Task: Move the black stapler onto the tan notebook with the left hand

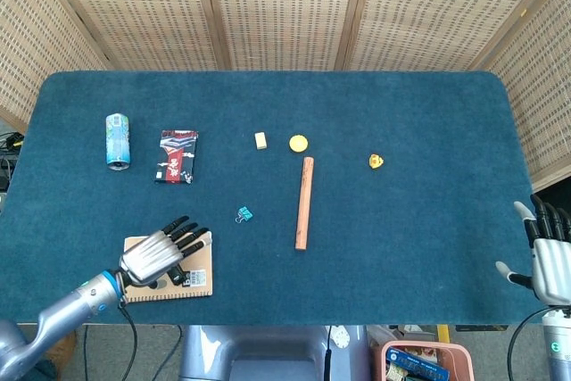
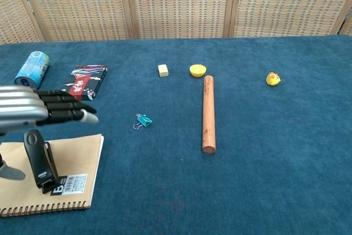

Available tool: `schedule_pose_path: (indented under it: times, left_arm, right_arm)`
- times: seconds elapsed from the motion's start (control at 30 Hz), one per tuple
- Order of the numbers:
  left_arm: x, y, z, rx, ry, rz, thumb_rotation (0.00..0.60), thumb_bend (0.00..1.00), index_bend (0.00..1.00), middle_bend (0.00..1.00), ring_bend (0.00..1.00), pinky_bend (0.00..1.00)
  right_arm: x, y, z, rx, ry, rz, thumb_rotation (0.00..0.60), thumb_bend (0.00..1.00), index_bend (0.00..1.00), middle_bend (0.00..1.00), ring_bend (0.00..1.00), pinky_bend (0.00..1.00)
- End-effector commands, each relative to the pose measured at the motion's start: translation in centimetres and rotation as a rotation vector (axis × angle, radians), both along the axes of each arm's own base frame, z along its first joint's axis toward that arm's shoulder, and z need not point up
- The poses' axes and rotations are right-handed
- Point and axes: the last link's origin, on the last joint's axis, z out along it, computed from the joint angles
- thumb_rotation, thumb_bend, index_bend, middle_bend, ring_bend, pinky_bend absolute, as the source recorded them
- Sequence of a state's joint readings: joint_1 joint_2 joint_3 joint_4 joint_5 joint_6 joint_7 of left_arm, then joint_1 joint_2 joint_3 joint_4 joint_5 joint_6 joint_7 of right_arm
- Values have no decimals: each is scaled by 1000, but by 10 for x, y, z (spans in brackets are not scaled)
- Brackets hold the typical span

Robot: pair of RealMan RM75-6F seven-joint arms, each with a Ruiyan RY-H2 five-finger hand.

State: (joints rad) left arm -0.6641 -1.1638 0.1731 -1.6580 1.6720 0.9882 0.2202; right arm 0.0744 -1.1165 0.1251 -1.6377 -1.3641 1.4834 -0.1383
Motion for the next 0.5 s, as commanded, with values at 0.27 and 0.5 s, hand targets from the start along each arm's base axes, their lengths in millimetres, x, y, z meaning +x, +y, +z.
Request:
schedule_pose_path:
  times: [0.27,0.5]
  left_arm:
    - [-63,-8,92,582,-311,318,600,0,0,0,0,0]
    - [-83,-25,90,665,-315,506,600,0,0,0,0,0]
  right_arm:
    - [4,2,-2,15,-8,15,600,0,0,0,0,0]
    - [6,3,-1,19,-10,30,600,0,0,0,0,0]
